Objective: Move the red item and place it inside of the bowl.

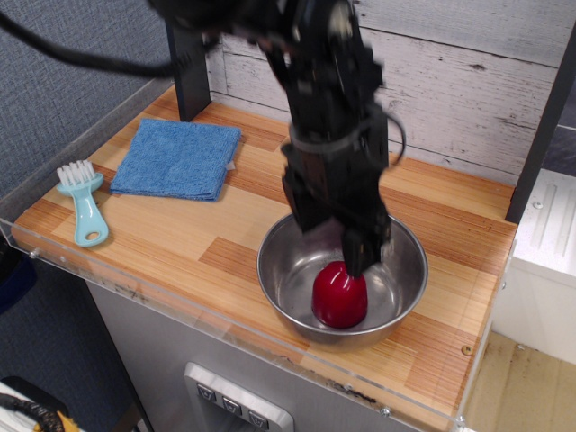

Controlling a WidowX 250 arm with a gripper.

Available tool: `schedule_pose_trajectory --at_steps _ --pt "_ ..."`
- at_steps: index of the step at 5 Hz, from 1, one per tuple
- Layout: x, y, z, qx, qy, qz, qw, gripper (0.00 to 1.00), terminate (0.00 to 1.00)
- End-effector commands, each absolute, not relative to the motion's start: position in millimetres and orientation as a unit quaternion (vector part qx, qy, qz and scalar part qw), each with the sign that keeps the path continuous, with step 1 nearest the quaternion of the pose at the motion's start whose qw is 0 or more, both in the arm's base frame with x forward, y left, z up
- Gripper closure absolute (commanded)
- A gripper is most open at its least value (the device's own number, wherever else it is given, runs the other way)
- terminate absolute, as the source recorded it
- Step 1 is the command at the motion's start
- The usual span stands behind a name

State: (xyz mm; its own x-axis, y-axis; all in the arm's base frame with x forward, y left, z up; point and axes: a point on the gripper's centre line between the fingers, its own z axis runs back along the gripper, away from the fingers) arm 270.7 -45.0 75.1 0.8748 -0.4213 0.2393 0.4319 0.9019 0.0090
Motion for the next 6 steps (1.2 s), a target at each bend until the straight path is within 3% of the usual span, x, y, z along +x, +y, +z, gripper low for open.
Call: schedule_pose_trajectory --at_steps 1,3,6 --pt "258.9 -22.3 137.6 -0.011 -0.16 -0.169 0.972 0.0 0.0" --pt "250.3 -10.9 167.3 -0.014 -0.183 -0.146 0.972 0.0 0.0" --pt "250.3 -10.9 167.3 -0.014 -0.183 -0.146 0.972 0.0 0.0"
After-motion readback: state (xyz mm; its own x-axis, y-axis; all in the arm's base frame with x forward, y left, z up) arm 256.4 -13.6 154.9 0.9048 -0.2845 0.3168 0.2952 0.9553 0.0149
